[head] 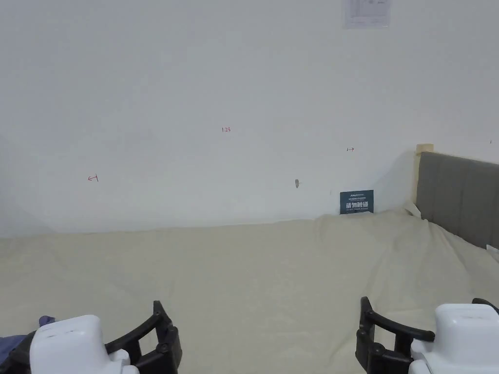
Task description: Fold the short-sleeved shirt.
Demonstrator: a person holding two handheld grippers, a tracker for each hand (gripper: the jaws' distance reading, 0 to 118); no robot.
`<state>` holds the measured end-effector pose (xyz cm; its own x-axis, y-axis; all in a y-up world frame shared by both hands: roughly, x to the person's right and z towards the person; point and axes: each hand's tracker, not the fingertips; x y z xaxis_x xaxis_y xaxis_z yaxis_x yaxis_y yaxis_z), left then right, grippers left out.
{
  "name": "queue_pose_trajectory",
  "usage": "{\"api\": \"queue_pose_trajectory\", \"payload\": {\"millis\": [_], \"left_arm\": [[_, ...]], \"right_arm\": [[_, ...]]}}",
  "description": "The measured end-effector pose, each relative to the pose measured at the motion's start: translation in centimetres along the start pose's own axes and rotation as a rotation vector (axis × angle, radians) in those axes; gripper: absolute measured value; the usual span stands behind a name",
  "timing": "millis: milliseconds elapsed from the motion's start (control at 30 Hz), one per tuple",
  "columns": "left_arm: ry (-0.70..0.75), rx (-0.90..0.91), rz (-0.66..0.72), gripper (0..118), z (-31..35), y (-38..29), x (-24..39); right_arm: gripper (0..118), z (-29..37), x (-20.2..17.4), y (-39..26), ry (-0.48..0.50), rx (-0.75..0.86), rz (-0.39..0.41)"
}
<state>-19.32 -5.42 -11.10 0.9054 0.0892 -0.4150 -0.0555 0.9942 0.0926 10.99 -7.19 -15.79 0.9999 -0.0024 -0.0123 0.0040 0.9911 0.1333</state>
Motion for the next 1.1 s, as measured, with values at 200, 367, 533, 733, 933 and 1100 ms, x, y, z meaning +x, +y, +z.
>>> {"api": "queue_pose_trajectory", "payload": {"millis": [200,367,533,733,933,1100], "left_arm": [[0.026,0.021,-0.021,118,-0.2,0.4,-0.4],[0.002,0.117,-0.125,118,1.1,0.8,0.7],[-0.016,0.168,-0.176,118,2.0,0.7,1.8],[-0.016,0.274,-0.199,118,2.6,0.0,2.1],[-0.088,0.128,-0.111,118,2.0,0.5,1.8],[-0.148,0.036,-0.118,18,1.6,0.5,2.0]], "right_arm": [[118,0.9,-1.0,0.7,0.021,0.028,0.049],[118,1.0,-1.6,0.9,0.036,0.034,0.07],[118,0.9,-1.7,1.1,0.031,0.005,0.052],[118,1.5,-1.7,1.0,0.029,0.066,0.053],[118,1.8,-2.4,1.0,-0.01,0.07,0.109],[31,2.2,-2.7,1.2,0.055,0.036,0.074]]}}
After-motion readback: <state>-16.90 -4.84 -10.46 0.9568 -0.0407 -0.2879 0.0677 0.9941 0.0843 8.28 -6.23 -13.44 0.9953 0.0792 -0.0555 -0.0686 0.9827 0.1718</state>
